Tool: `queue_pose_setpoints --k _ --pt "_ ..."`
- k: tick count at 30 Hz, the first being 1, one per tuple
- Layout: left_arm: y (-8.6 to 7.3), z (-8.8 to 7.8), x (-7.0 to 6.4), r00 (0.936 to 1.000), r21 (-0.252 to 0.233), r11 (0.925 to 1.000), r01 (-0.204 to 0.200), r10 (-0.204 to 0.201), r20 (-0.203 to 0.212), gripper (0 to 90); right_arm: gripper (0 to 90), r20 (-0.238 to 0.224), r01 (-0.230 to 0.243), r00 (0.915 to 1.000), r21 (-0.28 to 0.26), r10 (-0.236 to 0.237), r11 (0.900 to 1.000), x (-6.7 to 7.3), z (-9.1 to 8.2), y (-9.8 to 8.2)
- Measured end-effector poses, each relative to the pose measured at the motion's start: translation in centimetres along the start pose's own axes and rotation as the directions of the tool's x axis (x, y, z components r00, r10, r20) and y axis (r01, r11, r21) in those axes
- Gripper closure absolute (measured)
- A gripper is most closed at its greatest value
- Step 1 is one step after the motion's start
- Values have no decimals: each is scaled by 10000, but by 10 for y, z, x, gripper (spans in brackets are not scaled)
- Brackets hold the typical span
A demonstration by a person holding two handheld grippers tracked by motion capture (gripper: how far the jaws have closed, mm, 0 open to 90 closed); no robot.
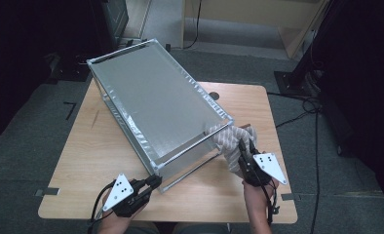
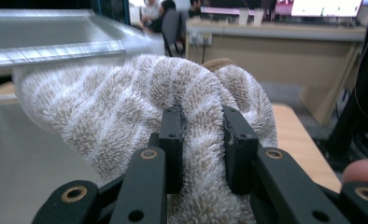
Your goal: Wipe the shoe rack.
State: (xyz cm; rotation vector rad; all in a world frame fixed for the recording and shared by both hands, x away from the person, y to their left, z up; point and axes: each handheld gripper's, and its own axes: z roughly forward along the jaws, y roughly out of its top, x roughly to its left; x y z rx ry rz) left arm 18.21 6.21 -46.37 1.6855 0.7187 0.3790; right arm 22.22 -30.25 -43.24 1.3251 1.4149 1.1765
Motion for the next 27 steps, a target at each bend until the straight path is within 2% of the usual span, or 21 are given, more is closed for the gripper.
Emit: queue_pose_setpoints --k 3,4,6,7,10,13,16,17,20,24,27 --pt "0 0 0 10000 25 10000 -11 11 0 814 732 19 36 10000 1179 -38 9930 0 17 -25" --pt "0 -1 0 10000 30 10000 -24 24 4 814 731 29 19 10000 1777 -25 9841 1 25 -37" --pt "0 -1 0 10000 19 10000 -28 28 29 815 729 60 57 10000 2428 -74 9701 0 34 -51" --pt "0 -1 0 10000 13 10000 -26 26 38 815 728 38 -80 10000 3001 72 9539 -2 41 -61" --pt "0 -1 1 10000 7 10000 -27 27 60 815 724 -19 -380 9991 3453 412 9377 -2 47 -71" --pt "0 -1 1 10000 1 10000 -5 5 64 814 722 -20 -419 9990 3260 450 9444 -1 45 -67" --pt "0 -1 1 9999 9 10000 26 -26 133 814 721 -156 -589 9977 2704 656 9609 -1 39 -56" --pt "0 -1 2 9999 14 10000 44 -44 149 814 720 -232 -541 9978 2419 615 9688 -1 36 -50" --pt "0 -1 2 9998 17 10000 39 -40 181 813 719 -225 -333 9990 1775 379 9836 2 30 -38" --pt "0 -1 2 9998 21 10000 22 -22 182 814 720 -281 -350 9989 824 374 9960 4 20 -19" --pt "-1 -1 2 9998 16 10000 16 -16 176 814 719 -385 -603 9974 169 610 9980 4 12 -5"
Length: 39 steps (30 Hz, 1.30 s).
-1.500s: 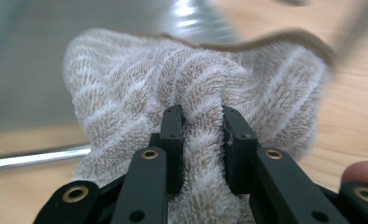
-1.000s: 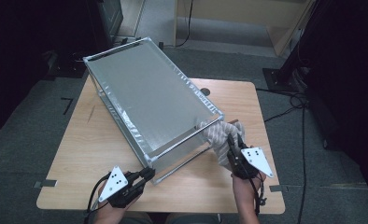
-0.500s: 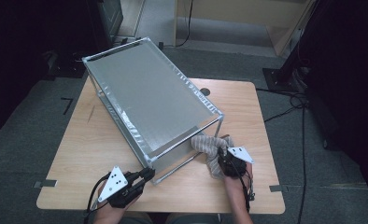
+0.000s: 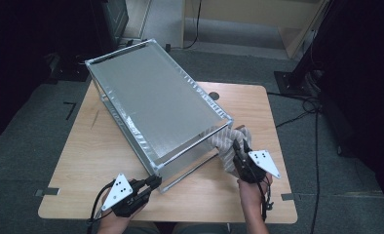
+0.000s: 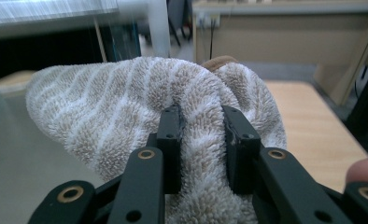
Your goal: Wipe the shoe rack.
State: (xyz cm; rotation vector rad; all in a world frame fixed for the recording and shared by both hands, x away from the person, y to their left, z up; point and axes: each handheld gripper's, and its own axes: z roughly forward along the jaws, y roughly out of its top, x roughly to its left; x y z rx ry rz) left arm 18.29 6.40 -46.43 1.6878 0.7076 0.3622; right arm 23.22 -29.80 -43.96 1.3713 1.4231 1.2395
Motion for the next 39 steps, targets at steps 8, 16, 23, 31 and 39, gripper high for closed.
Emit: queue_pose_setpoints --k 8,16,23,31,39 --pt "0 -1 0 10000 24 10000 -29 29 -12 814 712 -5 174 9998 322 -174 9993 -2 7 -9" --pt "0 -1 0 10000 23 10000 -47 47 20 815 708 415 -31 9991 2344 -68 9721 -15 38 -53" --pt "-1 -1 0 10000 19 10000 -57 57 32 815 706 270 -447 9988 2034 400 9781 -14 33 -43" --pt "-1 0 1 10000 -5 10000 -34 34 66 814 707 206 -500 9985 83 499 9987 -3 7 -4" --pt "-1 -1 1 10000 1 10000 -46 46 79 814 701 33 -224 9997 -22 224 9997 0 2 3"
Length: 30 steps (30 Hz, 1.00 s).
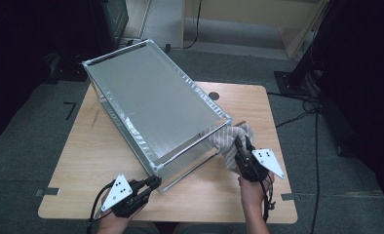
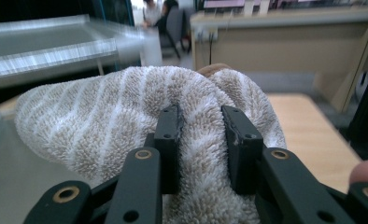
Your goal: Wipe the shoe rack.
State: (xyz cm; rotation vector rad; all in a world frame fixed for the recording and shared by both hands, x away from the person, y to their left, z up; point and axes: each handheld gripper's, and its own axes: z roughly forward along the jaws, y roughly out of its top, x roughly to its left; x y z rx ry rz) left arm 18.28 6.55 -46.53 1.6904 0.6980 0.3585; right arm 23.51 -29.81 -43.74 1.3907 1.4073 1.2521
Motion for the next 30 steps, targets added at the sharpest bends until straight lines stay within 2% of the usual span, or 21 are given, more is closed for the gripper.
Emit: queue_pose_setpoints --k 1,4,5,8,10,11,12,14,15,16,17,18,19,20,21,22,23,26,27,29,30 --pt "0 0 0 10000 -4 10000 8 -8 17 814 698 -66 108 9999 439 -106 9990 2 5 -9" --pt "0 0 0 10000 -10 10000 17 -17 30 814 690 -310 359 9990 1241 -323 9916 8 16 -32" --pt "0 0 0 10000 -3 10000 7 -7 23 814 688 -542 414 9980 1662 -328 9852 12 21 -42" --pt "0 0 0 10000 -7 10000 9 -9 18 813 672 -1127 463 9934 2427 -193 9690 21 31 -59" --pt "0 0 0 10000 -12 10000 22 -22 26 813 639 -2006 633 9796 3370 59 9394 31 39 -68" --pt "0 0 0 10000 -10 10000 22 -22 29 813 616 -2554 967 9668 4036 105 9098 38 43 -74" --pt "0 0 0 10000 -12 10000 22 -22 22 813 600 -2839 1263 9588 4312 15 8934 44 44 -76" --pt "0 0 1 10000 -13 10000 11 -11 33 813 560 -3401 1604 9404 4321 -44 8874 49 42 -73" --pt "0 0 1 10000 -10 10000 16 -16 33 813 518 -3748 1678 9270 4356 87 8843 51 40 -69" --pt "0 0 1 10000 -5 10000 11 -11 26 813 479 -4092 1727 9122 4282 199 8870 52 39 -66" --pt "0 0 0 10000 -5 10000 15 -15 24 813 442 -4314 1812 9020 4090 146 8944 53 37 -64" --pt "0 0 0 10000 -5 10000 9 -9 19 813 376 -4384 1917 8987 3790 -67 9053 54 34 -61" --pt "0 0 0 10000 -11 10000 21 -21 20 813 315 -4164 2050 9085 3716 -347 9055 56 33 -60" --pt "0 0 0 10000 -11 10000 12 -12 20 813 257 -3957 2216 9163 3736 -613 9007 56 34 -61" --pt "0 0 0 10000 -7 10000 19 -19 16 813 198 -3880 2407 9185 3945 -767 8868 57 36 -64" --pt "0 0 0 10000 5 10000 12 -12 11 813 171 -3807 2550 9210 4278 -830 8672 58 39 -69" --pt "0 0 0 10000 6 10000 15 -15 16 813 165 -3853 2781 9180 4564 -939 8452 60 40 -75" --pt "0 0 1 10000 17 10000 42 -42 29 812 198 -3801 2880 9189 4646 -1052 8374 62 40 -79" --pt "0 0 1 10000 23 10000 62 -62 28 812 222 -3810 2915 9186 4738 -1050 8310 63 40 -79" --pt "0 1 1 10000 29 10000 81 -82 27 812 299 -3784 2855 9206 4836 -965 8274 65 39 -80" --pt "0 1 1 10000 28 10000 93 -93 20 812 368 -3884 2914 9163 4785 -980 8283 67 37 -80"
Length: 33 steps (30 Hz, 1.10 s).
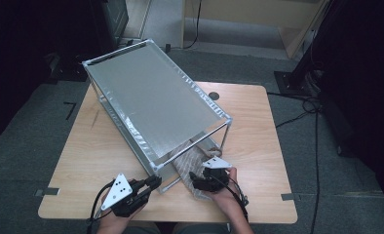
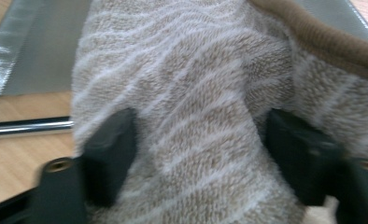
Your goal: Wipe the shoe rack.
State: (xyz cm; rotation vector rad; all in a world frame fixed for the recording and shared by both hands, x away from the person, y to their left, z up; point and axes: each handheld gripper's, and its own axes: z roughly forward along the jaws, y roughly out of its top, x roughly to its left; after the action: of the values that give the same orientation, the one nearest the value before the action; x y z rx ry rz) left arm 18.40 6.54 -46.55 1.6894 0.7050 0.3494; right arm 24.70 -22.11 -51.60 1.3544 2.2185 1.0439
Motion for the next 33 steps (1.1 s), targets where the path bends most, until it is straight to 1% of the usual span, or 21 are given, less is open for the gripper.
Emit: queue_pose_setpoints --k 2,3,4,5,7,9,11,12,13,14,15,17,18,21,22,25,27,28,29,31,33 --pt "0 0 0 10000 -12 10000 37 -37 3 811 514 -223 120 9997 -114 -123 9999 7 -1 -1" --pt "0 0 1 10000 -4 10000 69 -69 7 810 563 -411 217 9989 -205 -226 9996 12 -1 -2" --pt "0 1 1 10000 1 10000 93 -93 14 810 575 -578 216 9981 -188 -227 9996 16 -1 -3" --pt "0 1 1 9999 -7 9999 141 -141 5 809 588 -753 362 9964 -213 -378 9991 22 -1 -3" --pt "0 1 1 9999 1 9999 156 -156 -31 808 601 -1222 542 9909 -202 -562 9983 35 1 -3" --pt "0 1 2 9999 20 9999 160 -160 -45 808 612 -1638 814 9829 -222 -839 9964 50 2 -3" --pt "0 1 2 9998 31 9999 164 -164 -60 808 629 -2008 1180 9722 -261 -1208 9927 65 4 -4" --pt "0 1 2 9999 40 9999 158 -158 -71 808 640 -2116 1378 9672 -290 -1408 9900 72 4 -5" --pt "0 0 3 9998 30 9999 160 -160 -80 808 645 -2029 1521 9668 -312 -1553 9879 78 3 -5" --pt "0 0 4 9998 26 9998 183 -183 -72 808 646 -1915 1583 9680 -350 -1621 9868 81 4 -5" --pt "0 -1 4 9999 20 9999 152 -152 -61 808 649 -1954 1553 9678 -334 -1588 9873 81 4 -5" --pt "0 -1 5 9999 48 9999 99 -99 -50 809 656 -2197 1607 9616 -350 -1645 9864 76 4 -4" --pt "0 -1 5 9999 54 9999 93 -92 -42 809 657 -2236 1553 9617 -323 -1586 9873 73 4 -3" --pt "0 -2 5 10000 85 9999 90 -89 -27 809 658 -1914 1517 9691 -353 -1556 9878 61 4 -2" --pt "0 -2 6 9999 80 9999 100 -100 -29 809 659 -1711 1453 9738 -374 -1496 9887 55 4 -2" --pt "0 -3 6 10000 88 9999 79 -78 -40 810 659 -822 1138 9898 -385 -1167 9928 32 2 -1" --pt "-1 -4 7 9999 73 9999 98 -98 -36 809 659 -207 607 9979 -453 -617 9971 11 0 -1" --pt "-1 -4 7 10000 73 9999 92 -92 -37 810 661 221 297 9993 -497 -286 9983 -3 -2 -1" --pt "-1 -4 7 10000 80 9999 83 -83 -34 810 662 593 183 9981 -574 -149 9982 -10 -3 -2" --pt "-1 -4 7 10000 88 9999 81 -81 -38 809 663 1337 -166 9907 -737 263 9971 -30 -7 -4" --pt "-1 -5 8 10000 77 9999 87 -87 -39 809 665 1790 -529 9815 -862 677 9949 -51 -14 -8"
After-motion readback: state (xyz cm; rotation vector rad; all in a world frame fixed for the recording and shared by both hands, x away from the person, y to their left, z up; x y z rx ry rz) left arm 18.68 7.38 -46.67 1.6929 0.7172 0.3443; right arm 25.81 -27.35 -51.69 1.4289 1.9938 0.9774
